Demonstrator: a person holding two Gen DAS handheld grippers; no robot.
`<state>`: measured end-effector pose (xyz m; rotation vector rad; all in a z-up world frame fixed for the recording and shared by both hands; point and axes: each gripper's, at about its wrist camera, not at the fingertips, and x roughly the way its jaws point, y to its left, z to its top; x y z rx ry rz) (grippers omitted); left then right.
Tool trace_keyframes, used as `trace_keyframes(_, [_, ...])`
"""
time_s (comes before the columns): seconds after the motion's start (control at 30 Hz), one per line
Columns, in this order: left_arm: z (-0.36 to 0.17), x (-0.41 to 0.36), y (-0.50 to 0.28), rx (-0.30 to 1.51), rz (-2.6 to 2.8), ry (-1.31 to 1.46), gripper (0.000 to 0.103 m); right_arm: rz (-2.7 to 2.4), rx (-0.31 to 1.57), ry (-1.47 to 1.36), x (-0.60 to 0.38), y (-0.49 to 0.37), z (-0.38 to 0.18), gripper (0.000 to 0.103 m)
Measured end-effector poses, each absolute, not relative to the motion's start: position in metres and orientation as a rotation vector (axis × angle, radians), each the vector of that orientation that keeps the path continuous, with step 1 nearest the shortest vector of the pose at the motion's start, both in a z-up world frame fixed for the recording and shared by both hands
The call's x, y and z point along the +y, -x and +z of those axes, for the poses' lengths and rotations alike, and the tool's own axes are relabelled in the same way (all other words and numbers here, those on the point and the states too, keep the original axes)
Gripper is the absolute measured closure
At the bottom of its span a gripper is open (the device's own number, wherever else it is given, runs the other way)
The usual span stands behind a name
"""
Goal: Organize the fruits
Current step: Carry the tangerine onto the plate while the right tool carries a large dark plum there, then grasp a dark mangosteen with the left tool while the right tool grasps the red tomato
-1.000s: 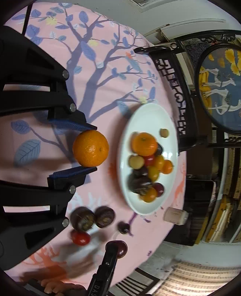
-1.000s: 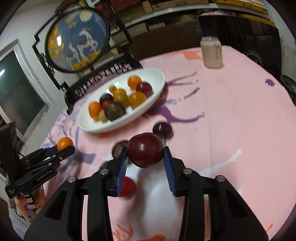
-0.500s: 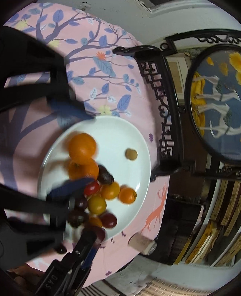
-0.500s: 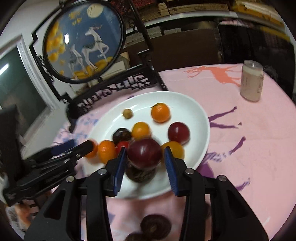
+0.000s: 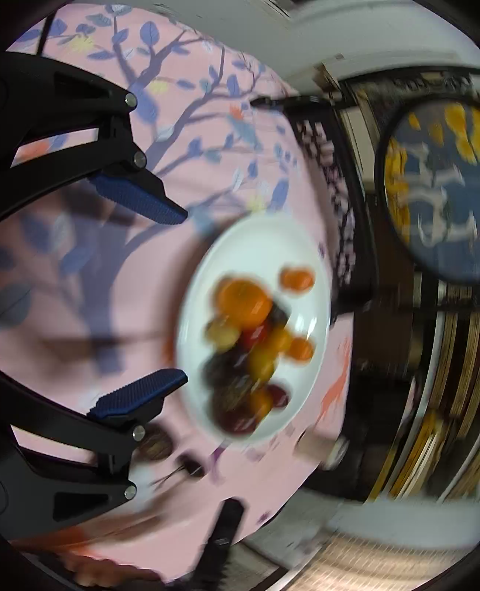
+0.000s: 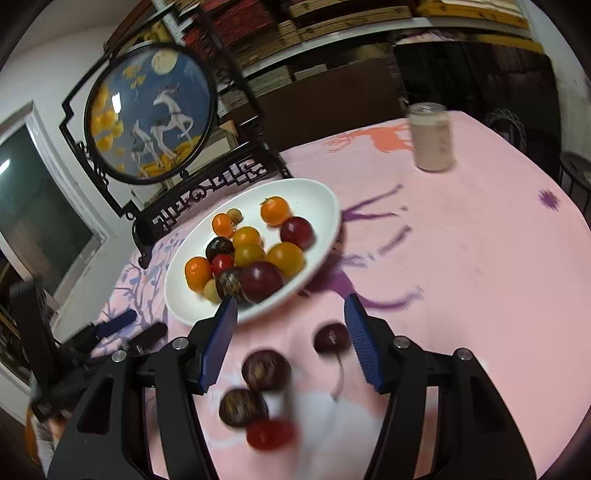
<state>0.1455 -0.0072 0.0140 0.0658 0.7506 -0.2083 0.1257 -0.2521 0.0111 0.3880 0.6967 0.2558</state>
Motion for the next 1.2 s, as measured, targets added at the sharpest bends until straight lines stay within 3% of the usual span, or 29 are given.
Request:
trace_keyframes(0.03, [0.012,-0.017,-0.138,0.748,-0.234,-0.098,0.020,0.249,0.694,-0.400,-0.257,-0.118,0.011,0.042])
trace_keyframes(0.1, [0.009,-0.037,-0.126,0.732,-0.263,-0.169,0.020,0.233,0.680,-0.434,-0.270,-0.104,0.011,0.031])
trace_keyframes(0.47, [-0.011,-0.078,-0.115,0.758,-0.357,-0.261,0.018,0.241,0.684,-0.456,-0.277,-0.096,0.011,0.031])
trace_keyframes(0.6, [-0.014,-0.078,-0.116,0.752,-0.343,-0.283,0.007,0.245,0.686,-0.460,-0.277,-0.096,0.011,0.031])
trace_keyframes(0.77, [-0.015,-0.034,-0.124,0.746,-0.143,-0.282,0.007,0.245,0.685,-0.458,-0.277,-0.095,0.012,0.031])
trace_keyframes(0.9, [-0.009,0.005,-0.127,0.781,-0.085,-0.155,0.014,0.252,0.699,-0.464,-0.276,-0.096,0.010,0.031])
trace_keyframes(1.2, [-0.014,-0.036,-0.109,0.712,-0.176,-0.316,0.014,0.250,0.699,-0.469,-0.276,-0.096,0.009,0.031])
